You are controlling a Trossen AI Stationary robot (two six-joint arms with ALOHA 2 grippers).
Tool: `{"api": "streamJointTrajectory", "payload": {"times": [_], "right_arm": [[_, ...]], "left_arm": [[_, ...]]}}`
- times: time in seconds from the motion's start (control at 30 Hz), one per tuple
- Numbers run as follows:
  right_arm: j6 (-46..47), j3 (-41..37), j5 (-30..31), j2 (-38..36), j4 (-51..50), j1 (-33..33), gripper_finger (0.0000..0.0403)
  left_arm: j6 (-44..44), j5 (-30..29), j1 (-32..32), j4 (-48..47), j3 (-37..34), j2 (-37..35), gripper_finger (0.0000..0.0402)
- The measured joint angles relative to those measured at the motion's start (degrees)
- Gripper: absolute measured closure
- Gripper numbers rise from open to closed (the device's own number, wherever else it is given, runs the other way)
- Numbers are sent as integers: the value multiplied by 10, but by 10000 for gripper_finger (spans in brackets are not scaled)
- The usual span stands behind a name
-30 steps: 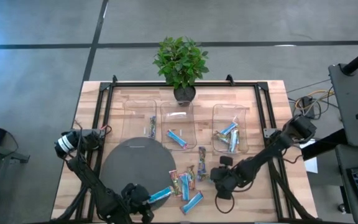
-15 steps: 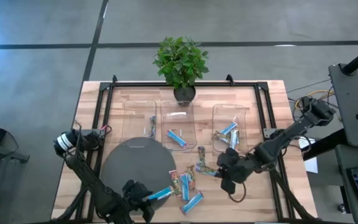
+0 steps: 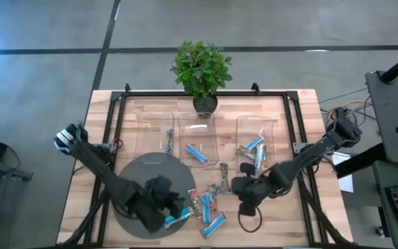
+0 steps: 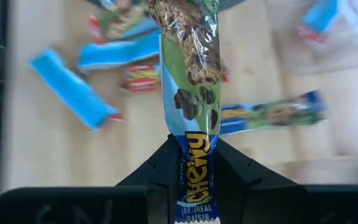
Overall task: Pick and place Granola Bars by type
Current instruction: Put the violet granola bar into the left transparent bin
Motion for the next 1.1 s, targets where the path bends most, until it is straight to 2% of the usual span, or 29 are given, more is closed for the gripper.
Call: {"api": "streamJointTrajectory", "payload": {"times": [0.13, 0.3, 0.47, 0.57, 1.1], "right_arm": [[-31, 40, 72, 23, -48, 1, 340], [-32, 72, 78, 30, -46, 1, 340], [-28, 109, 79, 32, -39, -1, 340], [-28, 119, 79, 34, -38, -8, 340], [-62, 118, 88, 35, 5, -45, 340]], "left_arm": [[25, -5, 43, 133, -54, -59, 252], [52, -14, 72, 394, -192, -129, 252], [47, -19, 87, 559, -285, -143, 252], [51, -20, 91, 582, -291, -139, 252], [53, 10, 109, 573, -257, -82, 252]]}}
